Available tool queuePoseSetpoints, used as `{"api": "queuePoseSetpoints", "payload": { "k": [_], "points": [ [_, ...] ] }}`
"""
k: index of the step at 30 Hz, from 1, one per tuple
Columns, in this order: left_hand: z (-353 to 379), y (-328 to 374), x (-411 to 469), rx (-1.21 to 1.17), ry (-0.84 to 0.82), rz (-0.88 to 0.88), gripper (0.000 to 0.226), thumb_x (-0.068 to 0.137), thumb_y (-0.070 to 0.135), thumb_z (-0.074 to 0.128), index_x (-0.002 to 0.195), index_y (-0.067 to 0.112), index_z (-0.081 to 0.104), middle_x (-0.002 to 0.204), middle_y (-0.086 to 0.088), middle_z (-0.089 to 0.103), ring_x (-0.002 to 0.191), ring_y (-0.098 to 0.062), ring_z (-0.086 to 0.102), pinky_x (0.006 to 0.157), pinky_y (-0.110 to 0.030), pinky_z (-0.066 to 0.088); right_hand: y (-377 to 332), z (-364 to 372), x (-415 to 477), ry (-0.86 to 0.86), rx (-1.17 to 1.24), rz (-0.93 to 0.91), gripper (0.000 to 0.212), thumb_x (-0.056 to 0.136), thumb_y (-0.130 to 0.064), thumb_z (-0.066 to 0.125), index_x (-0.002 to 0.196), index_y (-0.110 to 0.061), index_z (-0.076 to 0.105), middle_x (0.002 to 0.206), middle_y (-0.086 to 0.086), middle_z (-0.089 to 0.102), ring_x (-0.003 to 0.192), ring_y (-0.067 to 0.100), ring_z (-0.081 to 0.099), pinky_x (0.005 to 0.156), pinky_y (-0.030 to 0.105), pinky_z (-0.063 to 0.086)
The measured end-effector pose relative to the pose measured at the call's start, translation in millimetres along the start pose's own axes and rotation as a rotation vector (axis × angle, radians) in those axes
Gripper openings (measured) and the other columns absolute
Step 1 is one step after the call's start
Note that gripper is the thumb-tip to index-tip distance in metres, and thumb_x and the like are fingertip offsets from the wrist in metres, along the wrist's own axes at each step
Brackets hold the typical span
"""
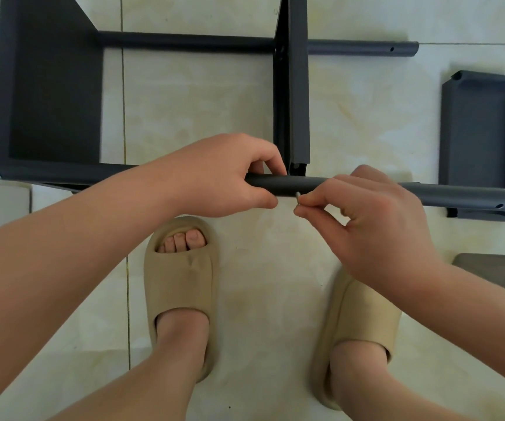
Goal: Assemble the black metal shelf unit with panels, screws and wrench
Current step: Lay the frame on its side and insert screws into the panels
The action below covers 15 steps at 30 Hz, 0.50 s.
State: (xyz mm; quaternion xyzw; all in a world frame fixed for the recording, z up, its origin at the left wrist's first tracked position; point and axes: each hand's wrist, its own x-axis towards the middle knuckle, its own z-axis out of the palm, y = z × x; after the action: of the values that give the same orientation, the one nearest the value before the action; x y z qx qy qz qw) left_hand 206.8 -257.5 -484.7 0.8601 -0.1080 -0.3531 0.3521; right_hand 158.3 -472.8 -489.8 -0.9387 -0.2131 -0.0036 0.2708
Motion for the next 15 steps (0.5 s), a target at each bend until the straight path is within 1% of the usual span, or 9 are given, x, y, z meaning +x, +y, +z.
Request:
{"api": "queuePoseSetpoints", "payload": {
  "k": [2, 5, 7, 9, 10, 12, 15],
  "points": [
    [0.1, 0.0, -0.1, 0.001, 0.002, -0.002, 0.020, 0.086, 0.035, 0.073, 0.102, 0.040, 0.064, 0.085, 0.015, 0.067, 0.076, 0.003, 0.058, 0.067, -0.024, 0.046, 1.0, 0.9, 1.0, 0.017, -0.026, -0.056, 0.010, 0.087, -0.024, 0.073, 0.081, -0.017, 0.073, 0.071, -0.010, 0.065, 0.069, 0.022, 0.049, 0.051, 0.037, 0.045],
    [0.3, -0.6, -0.6, 0.000, -0.003, -0.010, 0.020, 0.085, 0.035, 0.074, 0.102, 0.041, 0.064, 0.085, 0.015, 0.067, 0.076, 0.002, 0.058, 0.067, -0.025, 0.046, 1.2, 2.2, 1.0, -0.008, 0.000, -0.069, 0.010, 0.086, -0.022, 0.073, 0.081, -0.014, 0.072, 0.070, -0.007, 0.066, 0.070, 0.025, 0.048, 0.060, 0.040, 0.045],
    [-0.5, 0.4, -0.3, 0.001, -0.018, -0.013, 0.021, 0.086, 0.036, 0.073, 0.104, 0.042, 0.064, 0.084, 0.013, 0.066, 0.075, 0.001, 0.058, 0.068, -0.026, 0.047, -1.6, 0.2, 2.0, -0.042, 0.056, 0.018, 0.009, 0.085, -0.025, 0.072, 0.081, -0.017, 0.073, 0.070, -0.017, 0.062, 0.072, 0.019, 0.046, 0.065, 0.038, 0.043],
    [-1.5, 1.4, 0.9, 0.005, -0.036, -0.010, 0.023, 0.086, 0.037, 0.072, 0.107, 0.044, 0.065, 0.083, 0.012, 0.065, 0.071, 0.001, 0.057, 0.066, -0.026, 0.045, -4.9, -2.1, 3.3, -0.057, 0.127, 0.113, 0.009, 0.084, -0.028, 0.071, 0.082, -0.020, 0.074, 0.067, -0.030, 0.049, 0.073, 0.012, 0.044, 0.069, 0.033, 0.038],
    [-1.8, 1.8, 1.6, 0.002, -0.048, -0.007, 0.024, 0.087, 0.038, 0.071, 0.109, 0.046, 0.065, 0.083, 0.011, 0.065, 0.070, 0.000, 0.057, 0.066, -0.026, 0.044, -6.8, -2.6, 3.9, -0.058, 0.130, 0.130, 0.008, 0.083, -0.028, 0.071, 0.082, -0.020, 0.074, 0.067, -0.033, 0.042, 0.074, 0.010, 0.043, 0.070, 0.031, 0.035],
    [-2.7, 2.1, 2.1, -0.016, -0.094, -0.008, 0.027, 0.088, 0.041, 0.069, 0.113, 0.050, 0.064, 0.086, 0.012, 0.067, 0.072, 0.000, 0.058, 0.069, -0.026, 0.046, -10.1, -2.4, 5.1, -0.066, 0.099, 0.125, 0.008, 0.083, -0.028, 0.071, 0.081, -0.020, 0.073, 0.067, -0.034, 0.036, 0.073, 0.010, 0.041, 0.070, 0.031, 0.031],
    [-4.0, 2.6, 1.4, -0.047, -0.178, -0.011, 0.032, 0.091, 0.043, 0.065, 0.121, 0.055, 0.060, 0.098, 0.020, 0.069, 0.087, 0.001, 0.063, 0.083, -0.027, 0.051, -9.7, -1.4, 8.2, -0.085, 0.077, 0.128, 0.009, 0.083, -0.028, 0.071, 0.078, -0.022, 0.071, 0.066, -0.032, 0.036, 0.073, 0.009, 0.039, 0.070, 0.029, 0.026]
  ]
}}
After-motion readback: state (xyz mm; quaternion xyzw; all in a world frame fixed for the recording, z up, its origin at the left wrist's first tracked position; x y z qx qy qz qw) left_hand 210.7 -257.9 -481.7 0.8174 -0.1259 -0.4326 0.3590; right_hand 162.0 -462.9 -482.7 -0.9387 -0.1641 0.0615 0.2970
